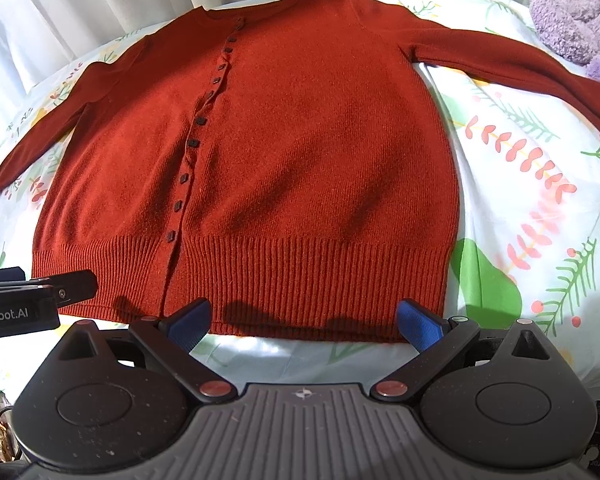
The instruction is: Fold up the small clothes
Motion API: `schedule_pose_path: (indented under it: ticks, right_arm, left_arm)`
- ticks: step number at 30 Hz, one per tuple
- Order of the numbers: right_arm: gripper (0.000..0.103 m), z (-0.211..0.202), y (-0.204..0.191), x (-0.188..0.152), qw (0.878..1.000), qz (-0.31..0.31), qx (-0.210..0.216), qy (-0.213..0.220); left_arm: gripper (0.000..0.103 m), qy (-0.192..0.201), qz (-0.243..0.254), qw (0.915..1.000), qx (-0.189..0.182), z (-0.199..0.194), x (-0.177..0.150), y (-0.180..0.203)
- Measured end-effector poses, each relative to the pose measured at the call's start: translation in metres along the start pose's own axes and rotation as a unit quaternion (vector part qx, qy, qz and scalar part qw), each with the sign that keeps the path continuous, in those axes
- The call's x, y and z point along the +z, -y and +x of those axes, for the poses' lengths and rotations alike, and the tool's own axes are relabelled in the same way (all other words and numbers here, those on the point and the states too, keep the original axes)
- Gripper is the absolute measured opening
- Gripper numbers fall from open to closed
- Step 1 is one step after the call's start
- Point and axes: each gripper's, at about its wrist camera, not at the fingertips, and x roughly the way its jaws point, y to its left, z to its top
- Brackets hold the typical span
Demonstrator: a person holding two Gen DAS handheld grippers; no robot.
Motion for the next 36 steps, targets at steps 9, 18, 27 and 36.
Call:
schedule_pose_path:
  ticks: [9,18,27,36]
  right_arm:
    - [0.099,0.003,-0.001,0.004,1.000,-0.005,0.008,-0.006]
    - [0.099,0.004,-0.001,0.007,1.000,-0.004,0.018,-0.006]
    - [0.099,0.007,0.010,0.013,0.999,0.010,0.036,-0.005]
    - [0.099,-0.003,0.073,0.024,0.971,0.089,0.160,0.152]
  left_arm:
    - [0.103,-0.007,-0.001,1.0000,0.002,0.005,0.005,-0.001]
    - [0.103,-0.008,0.000,1.0000,-0.004,0.008,0.012,0.001]
    - [0.103,-0.019,0.009,0.9998,-0.006,0.019,0.024,0.010]
    - [0.103,0.042,-0.051,0.9949,-0.076,0.027,0.043,0.000]
